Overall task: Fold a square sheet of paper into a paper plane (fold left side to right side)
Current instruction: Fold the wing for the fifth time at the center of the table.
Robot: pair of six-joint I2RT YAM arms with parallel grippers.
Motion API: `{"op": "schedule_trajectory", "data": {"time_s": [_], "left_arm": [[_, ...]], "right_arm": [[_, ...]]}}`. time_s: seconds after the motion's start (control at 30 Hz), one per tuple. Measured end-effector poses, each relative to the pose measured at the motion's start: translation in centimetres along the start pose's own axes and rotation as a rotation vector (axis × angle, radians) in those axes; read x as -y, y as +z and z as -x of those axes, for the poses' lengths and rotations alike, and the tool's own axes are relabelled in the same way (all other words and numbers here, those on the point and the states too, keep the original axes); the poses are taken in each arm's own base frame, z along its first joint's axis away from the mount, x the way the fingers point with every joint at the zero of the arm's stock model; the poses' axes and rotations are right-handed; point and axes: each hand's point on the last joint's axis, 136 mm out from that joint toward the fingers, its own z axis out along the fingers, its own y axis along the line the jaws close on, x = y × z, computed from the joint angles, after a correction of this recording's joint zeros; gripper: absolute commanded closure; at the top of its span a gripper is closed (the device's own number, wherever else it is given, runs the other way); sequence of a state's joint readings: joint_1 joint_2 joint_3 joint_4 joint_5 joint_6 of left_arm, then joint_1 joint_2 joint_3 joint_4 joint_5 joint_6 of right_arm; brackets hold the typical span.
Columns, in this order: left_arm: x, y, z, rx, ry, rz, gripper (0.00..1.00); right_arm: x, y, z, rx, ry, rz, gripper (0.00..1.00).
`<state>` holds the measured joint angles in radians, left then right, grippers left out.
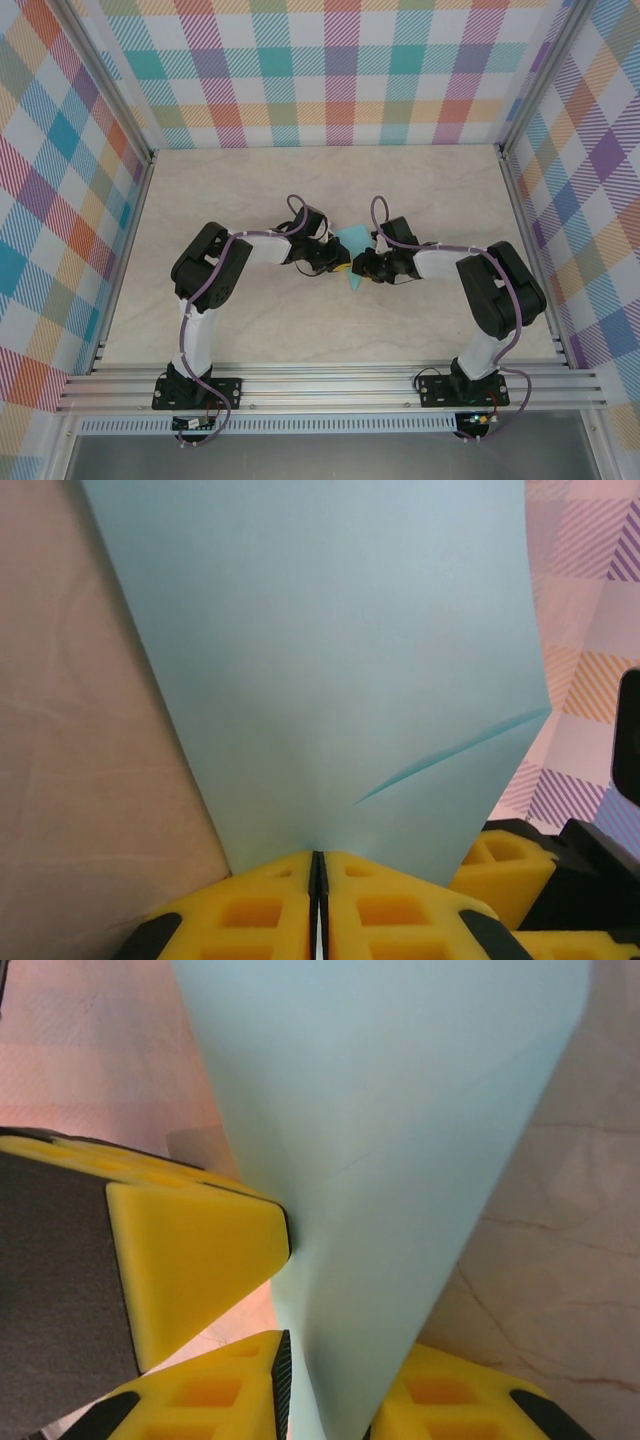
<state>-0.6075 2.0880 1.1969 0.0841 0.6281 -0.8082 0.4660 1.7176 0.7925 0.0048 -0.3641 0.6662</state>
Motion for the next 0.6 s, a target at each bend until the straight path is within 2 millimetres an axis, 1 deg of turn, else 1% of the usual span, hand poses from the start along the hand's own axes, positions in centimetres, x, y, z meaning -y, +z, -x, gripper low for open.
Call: {"op": "schedule_trajectory", "data": {"time_s": [0.27,0.47,0.6], "left_arm": [[0.0,0.0,0.0,0.001,-0.011,0.001,0.91],[0.0,0.0,0.0,0.001,-0.012,0.002,0.91],[0.0,0.0,0.0,0.001,-0.012,0.003,0.91]], "right_arm": [[0.4,-0.1,-1.1,-0.036,0.023,-0.026,0.81],[0.6,-0.2,-1.4,-0.047,0.029,-0.034,0.82],[0.6,-0.3,-1.9,-0.067,0.033,-0.040,0.82]]}}
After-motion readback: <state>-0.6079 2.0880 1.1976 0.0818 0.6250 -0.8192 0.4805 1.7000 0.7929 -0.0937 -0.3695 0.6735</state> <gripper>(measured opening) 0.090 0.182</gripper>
